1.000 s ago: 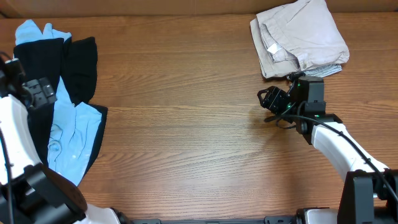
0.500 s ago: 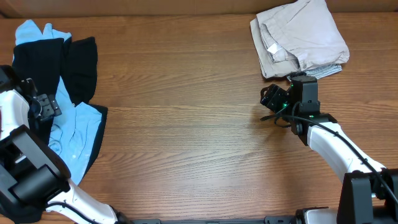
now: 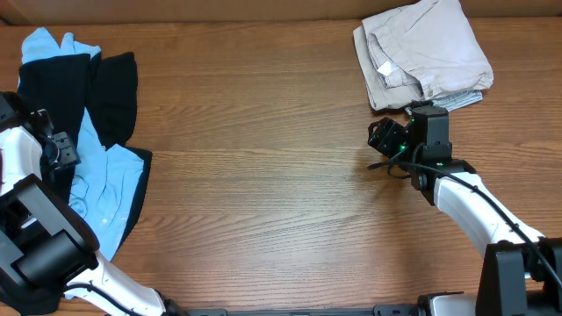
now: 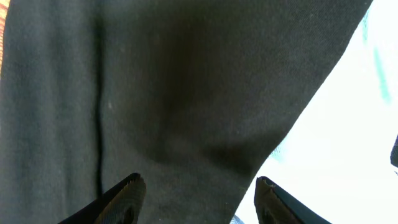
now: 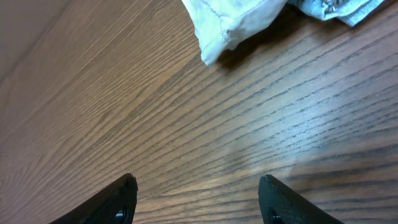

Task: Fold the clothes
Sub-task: 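Move left gripper to the black garment pile and grasp its edge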

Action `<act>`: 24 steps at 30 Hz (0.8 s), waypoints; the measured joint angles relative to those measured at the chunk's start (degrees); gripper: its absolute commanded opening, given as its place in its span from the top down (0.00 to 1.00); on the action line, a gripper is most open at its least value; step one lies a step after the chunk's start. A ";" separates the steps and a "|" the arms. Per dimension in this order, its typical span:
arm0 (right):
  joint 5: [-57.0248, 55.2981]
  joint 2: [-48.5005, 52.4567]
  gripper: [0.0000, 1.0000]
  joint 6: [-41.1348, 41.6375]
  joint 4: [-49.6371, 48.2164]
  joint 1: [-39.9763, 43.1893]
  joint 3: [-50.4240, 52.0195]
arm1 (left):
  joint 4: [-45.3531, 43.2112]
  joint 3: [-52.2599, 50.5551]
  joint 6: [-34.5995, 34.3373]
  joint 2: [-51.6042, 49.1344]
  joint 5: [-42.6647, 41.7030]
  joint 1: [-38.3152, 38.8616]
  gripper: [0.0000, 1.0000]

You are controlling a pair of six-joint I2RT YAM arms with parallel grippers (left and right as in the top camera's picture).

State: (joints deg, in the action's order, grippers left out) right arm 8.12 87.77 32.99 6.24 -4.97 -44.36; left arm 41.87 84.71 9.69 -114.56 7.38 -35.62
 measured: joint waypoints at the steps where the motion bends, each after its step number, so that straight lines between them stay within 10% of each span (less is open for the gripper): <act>1: 0.00 0.00 0.33 0.00 -0.13 0.00 0.00 | 0.00 0.00 0.24 -0.13 0.00 0.00 0.39; 9: 0.00 0.00 0.33 0.00 -1.05 0.00 0.00 | -1.05 0.00 1.29 -2.10 0.00 0.00 0.38; 15: 0.00 0.00 0.32 0.02 -1.05 0.00 0.00 | -1.22 0.00 2.03 -2.14 -0.48 0.00 0.75; 20: -0.02 0.00 0.29 0.04 -1.11 0.00 0.00 | -1.27 0.00 2.73 -2.23 -1.86 0.00 0.76; 24: -0.02 0.00 0.29 0.04 -1.11 -0.02 0.00 | -1.42 0.00 2.47 -3.02 -2.21 0.00 0.96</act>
State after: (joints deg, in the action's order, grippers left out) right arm 8.10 87.77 33.04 5.13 -4.99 -44.36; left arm 40.45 84.71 12.16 -117.58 5.17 -35.62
